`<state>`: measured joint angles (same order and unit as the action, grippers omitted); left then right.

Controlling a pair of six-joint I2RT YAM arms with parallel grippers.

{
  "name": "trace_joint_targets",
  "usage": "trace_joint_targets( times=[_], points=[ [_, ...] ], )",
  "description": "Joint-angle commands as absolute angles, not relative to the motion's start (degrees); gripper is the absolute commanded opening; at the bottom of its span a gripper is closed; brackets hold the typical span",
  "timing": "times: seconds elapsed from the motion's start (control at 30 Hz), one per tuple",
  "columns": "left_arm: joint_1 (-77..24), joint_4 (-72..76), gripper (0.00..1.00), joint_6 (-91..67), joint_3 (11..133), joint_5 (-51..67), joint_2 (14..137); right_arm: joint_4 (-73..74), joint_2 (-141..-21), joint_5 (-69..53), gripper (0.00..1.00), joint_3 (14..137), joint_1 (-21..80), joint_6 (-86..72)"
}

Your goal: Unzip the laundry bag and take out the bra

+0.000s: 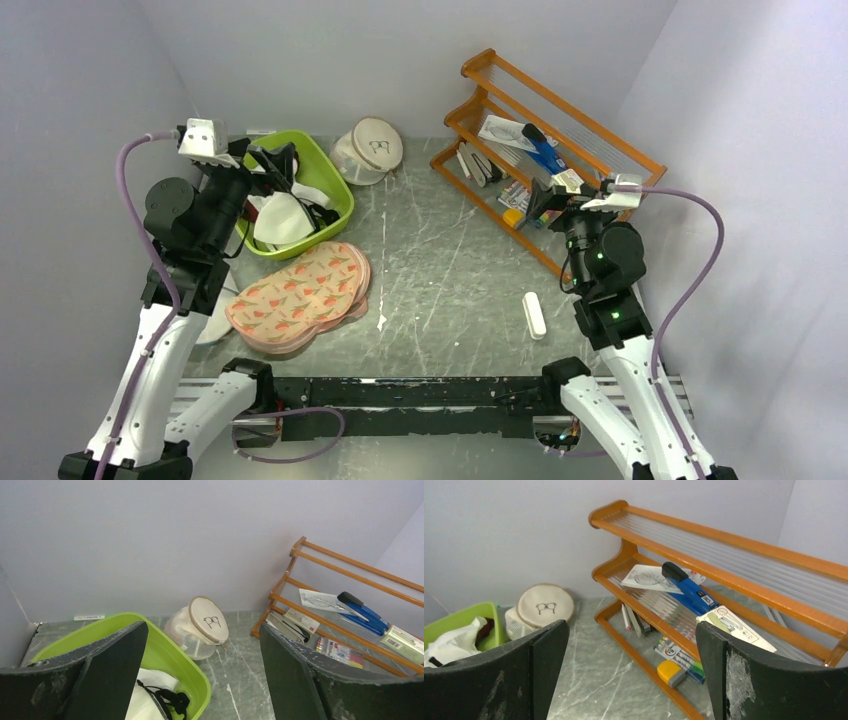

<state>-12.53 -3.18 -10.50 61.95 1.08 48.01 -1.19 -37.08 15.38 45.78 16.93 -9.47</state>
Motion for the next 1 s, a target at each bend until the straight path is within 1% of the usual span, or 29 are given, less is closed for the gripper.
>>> trace_joint_targets(
  times=[0.0,0.1,0.3,0.47,0.63,0.8,0.97],
  points=[
    [-10.1,-4.9,0.94,-12.8,62.1,1.7,48.9,-3.2,-38.7,15.1,1.0,44.0,16.3,-10.4],
    [-8.4,-6.4,0.94,-13.8,62.5,2.7,50.4,-3.2,-40.0,15.0,1.0,43.0,15.9,-13.0],
    [-5.2,-8.8,0.94,-15.1,62.2,6.1,54.7,-1.5,-42.9,11.3,1.0,42.2,15.1,-17.4],
    [-3.2,-9.1,0.94,-15.8,61.4,12.2,59.3,1.2,-45.5,6.6,1.0,42.5,14.5,-17.4],
    [-2.0,-7.9,0.94,-16.7,59.3,20.1,63.6,0.0,-44.1,3.5,1.0,38.9,14.2,-18.4],
    [-2.7,-7.7,0.94,-17.4,58.0,25.6,68.2,-1.7,-43.3,0.1,1.0,35.6,13.9,-18.5],
    [-6.0,-9.2,0.94,-16.2,57.9,25.9,72.1,-1.9,-44.7,-2.7,1.0,34.1,13.8,-17.8]
  ],
)
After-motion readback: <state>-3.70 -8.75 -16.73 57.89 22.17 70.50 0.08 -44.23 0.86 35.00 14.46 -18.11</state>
